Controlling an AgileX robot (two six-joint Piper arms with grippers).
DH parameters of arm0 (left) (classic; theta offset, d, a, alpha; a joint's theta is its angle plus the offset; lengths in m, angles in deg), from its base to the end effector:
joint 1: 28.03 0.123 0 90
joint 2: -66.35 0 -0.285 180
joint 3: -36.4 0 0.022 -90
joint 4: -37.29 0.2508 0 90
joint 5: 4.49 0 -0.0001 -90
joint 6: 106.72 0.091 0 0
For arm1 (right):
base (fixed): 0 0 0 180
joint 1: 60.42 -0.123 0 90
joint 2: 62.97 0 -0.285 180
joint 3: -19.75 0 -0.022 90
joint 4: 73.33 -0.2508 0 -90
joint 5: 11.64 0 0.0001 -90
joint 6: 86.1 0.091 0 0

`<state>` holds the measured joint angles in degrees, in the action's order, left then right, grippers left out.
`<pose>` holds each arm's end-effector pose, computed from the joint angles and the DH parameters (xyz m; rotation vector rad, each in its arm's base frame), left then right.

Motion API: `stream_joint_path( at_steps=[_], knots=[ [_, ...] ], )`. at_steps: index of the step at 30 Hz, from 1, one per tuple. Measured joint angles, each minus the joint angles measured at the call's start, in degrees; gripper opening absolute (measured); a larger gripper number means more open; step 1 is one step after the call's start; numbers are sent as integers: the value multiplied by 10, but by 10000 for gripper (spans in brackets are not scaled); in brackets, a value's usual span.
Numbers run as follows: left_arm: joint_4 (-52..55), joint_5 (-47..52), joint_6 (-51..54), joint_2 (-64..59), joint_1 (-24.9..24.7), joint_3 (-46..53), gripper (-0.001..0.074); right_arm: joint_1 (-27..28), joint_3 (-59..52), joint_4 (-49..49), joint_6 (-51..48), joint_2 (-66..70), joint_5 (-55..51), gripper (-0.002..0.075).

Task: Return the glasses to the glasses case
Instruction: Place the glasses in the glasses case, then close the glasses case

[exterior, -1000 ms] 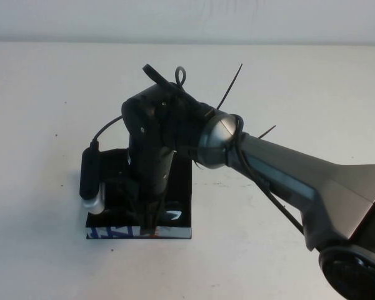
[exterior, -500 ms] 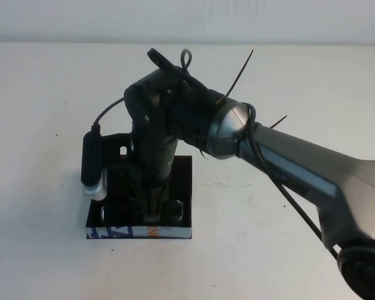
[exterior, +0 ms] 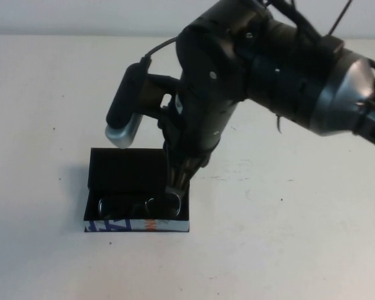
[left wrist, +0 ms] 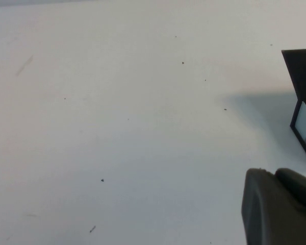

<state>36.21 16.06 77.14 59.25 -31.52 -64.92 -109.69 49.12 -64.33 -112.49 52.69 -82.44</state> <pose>0.0529 -0.0038 0.1729 0.1072 1.8527 -0.0139 0.2761 0.3000 0.3353 -1.6899 2.1283 -0.1027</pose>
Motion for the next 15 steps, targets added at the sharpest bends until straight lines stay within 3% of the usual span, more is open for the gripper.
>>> stream_joint_path(
  at_steps=[4,15],
  knots=[
    [0,0,0,0,0,0,-1,15,-46,0,34,-36,-6,-1],
    [0,0,0,0,0,0,-1,65,-52,-90,30,-36,22,-11]
  ],
)
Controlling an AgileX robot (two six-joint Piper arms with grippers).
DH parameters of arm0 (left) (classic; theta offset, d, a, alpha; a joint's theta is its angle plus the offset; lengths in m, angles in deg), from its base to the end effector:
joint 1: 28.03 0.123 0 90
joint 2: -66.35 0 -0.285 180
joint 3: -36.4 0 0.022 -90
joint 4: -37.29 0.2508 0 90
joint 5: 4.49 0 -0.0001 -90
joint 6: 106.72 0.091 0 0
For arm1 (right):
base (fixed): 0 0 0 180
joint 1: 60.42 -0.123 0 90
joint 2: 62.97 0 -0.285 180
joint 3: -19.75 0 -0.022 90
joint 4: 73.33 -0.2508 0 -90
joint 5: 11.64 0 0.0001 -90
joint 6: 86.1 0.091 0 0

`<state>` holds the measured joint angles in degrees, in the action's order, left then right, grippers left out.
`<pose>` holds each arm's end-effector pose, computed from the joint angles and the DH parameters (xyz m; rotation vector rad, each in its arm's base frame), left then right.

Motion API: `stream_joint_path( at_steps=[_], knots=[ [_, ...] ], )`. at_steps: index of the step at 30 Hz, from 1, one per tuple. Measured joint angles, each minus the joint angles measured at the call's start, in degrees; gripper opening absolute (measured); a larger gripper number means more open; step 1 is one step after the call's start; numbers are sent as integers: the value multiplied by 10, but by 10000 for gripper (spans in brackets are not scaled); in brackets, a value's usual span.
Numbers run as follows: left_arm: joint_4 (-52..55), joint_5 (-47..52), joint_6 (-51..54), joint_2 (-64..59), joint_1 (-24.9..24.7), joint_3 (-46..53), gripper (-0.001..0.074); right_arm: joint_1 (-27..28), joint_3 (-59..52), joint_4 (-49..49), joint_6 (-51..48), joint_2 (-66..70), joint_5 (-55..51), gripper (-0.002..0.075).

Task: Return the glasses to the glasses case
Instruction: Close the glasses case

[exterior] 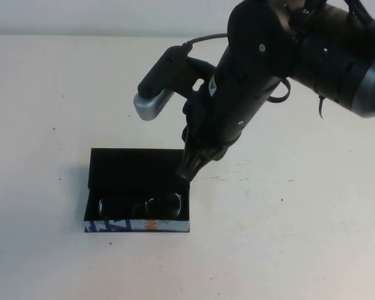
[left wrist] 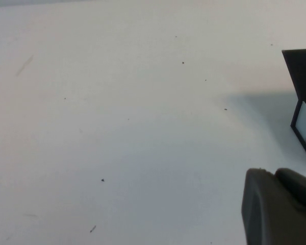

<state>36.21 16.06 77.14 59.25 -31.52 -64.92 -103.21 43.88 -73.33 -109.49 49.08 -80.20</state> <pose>0.0529 -0.0038 0.1729 0.1072 1.8527 -0.0139 0.2884 0.2670 0.3348 -1.4934 2.2917 0.0959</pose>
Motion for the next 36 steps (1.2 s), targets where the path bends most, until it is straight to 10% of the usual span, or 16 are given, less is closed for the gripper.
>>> stream_joint_path(
  at_steps=[21,30,36],
  knots=[
    [-190,-132,-122,0,0,0,-1,0,0,-88,-9,0,12,-11],
    [-206,21,-61,-213,-10,-127,-1,0,0,-88,25,12,22,-11],
    [-333,180,171,-432,-20,-237,-1,3,0,-85,27,13,20,-11]
  ],
)
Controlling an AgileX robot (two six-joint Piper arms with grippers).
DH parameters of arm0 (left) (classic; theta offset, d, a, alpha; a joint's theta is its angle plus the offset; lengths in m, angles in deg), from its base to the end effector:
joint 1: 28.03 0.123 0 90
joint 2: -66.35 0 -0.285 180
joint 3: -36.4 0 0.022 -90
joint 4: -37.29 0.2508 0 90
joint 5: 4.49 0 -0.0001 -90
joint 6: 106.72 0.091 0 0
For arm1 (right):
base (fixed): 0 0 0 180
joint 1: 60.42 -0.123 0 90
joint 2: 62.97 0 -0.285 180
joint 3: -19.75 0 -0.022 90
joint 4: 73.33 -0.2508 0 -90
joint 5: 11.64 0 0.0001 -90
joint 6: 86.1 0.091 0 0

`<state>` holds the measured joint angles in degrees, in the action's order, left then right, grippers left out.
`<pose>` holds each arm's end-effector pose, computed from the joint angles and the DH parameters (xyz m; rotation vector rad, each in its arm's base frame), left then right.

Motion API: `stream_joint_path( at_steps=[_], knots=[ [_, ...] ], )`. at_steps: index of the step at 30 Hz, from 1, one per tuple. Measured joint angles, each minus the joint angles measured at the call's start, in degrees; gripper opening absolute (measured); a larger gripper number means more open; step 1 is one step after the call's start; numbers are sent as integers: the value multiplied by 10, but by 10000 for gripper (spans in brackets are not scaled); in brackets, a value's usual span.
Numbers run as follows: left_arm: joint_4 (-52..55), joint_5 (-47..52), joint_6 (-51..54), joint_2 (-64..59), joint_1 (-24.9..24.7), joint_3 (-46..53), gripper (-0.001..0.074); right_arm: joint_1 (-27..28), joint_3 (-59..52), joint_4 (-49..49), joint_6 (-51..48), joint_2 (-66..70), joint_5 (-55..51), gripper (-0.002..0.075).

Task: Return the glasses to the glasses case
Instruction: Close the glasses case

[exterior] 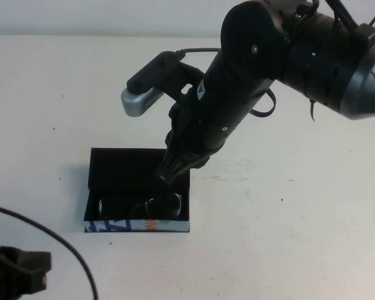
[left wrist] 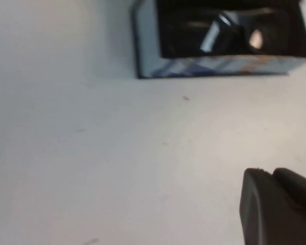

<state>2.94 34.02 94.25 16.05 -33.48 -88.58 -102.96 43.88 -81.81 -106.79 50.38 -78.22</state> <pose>0.1183 -0.0434 0.2333 0.1291 2.4131 -0.5348 0.2869 0.2799 0.3279 -1.4007 2.3532 0.3111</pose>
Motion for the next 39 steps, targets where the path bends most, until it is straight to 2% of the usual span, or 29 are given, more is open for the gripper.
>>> stream_joint_path(
  at_steps=[3,7,10,19,23,29,39],
  knots=[
    [-104,59,123,-92,-1,-28,-1,4,0,0,4,0,0,-11],
    [-204,69,241,-202,-1,-37,-1,11,0,3,11,0,4,-11],
    [-278,48,350,-258,-10,-37,-1,14,0,3,22,0,23,-11],
    [-484,-58,566,-380,-94,-37,-1,34,0,-4,67,11,83,-11],
    [-600,-62,693,-423,-102,-37,-1,48,7,-13,73,33,88,-11],
    [-634,-62,748,-481,-103,-54,-1,54,33,-29,74,68,92,-11],
    [-638,-63,780,-527,-103,-88,-1,54,99,-35,74,125,95,-11]
  ],
)
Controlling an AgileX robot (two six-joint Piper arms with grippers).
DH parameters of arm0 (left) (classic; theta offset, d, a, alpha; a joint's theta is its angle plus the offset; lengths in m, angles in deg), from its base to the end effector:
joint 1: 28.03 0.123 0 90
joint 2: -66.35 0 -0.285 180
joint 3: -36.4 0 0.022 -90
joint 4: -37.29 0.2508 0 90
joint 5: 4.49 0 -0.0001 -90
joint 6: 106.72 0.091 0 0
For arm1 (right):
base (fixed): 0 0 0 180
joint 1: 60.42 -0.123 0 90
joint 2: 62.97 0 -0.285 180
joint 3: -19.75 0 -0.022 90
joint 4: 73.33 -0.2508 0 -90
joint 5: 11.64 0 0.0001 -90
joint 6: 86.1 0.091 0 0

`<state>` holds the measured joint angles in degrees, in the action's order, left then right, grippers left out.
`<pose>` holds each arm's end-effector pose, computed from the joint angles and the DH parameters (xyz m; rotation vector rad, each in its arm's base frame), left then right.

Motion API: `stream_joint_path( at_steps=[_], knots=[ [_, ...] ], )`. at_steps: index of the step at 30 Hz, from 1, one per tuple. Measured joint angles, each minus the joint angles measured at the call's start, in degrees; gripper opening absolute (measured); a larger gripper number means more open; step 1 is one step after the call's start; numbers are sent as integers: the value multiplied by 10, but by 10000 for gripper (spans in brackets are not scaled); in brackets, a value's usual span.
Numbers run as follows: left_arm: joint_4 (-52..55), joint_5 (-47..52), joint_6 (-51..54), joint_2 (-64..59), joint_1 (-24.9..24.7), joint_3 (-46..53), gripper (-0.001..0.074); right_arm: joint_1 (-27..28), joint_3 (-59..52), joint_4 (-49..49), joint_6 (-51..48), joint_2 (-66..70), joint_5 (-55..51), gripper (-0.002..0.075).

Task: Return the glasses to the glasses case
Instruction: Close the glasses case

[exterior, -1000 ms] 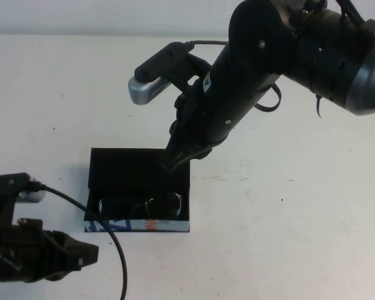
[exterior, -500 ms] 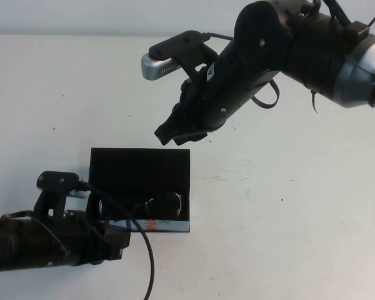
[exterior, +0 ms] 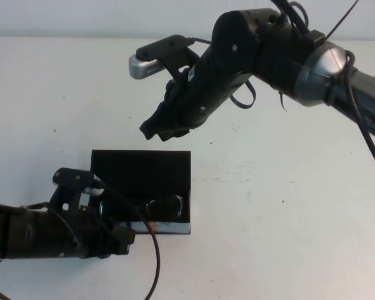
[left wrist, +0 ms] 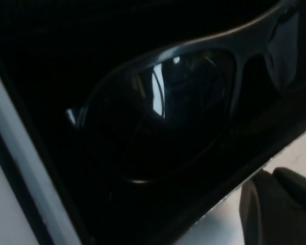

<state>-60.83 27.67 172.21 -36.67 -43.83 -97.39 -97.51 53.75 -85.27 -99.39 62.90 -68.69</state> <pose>0.2339 -0.1161 0.1338 0.5546 2.4323 -0.8152 0.3617 0.2932 0.2914 -1.0390 2.4090 0.4161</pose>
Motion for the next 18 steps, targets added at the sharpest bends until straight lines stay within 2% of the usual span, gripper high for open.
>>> stream_joint_path(
  at_steps=[18],
  knots=[
    [-4,-5,25,-16,0,0,-1,0,170,-4,0,153,37,-12]
  ],
)
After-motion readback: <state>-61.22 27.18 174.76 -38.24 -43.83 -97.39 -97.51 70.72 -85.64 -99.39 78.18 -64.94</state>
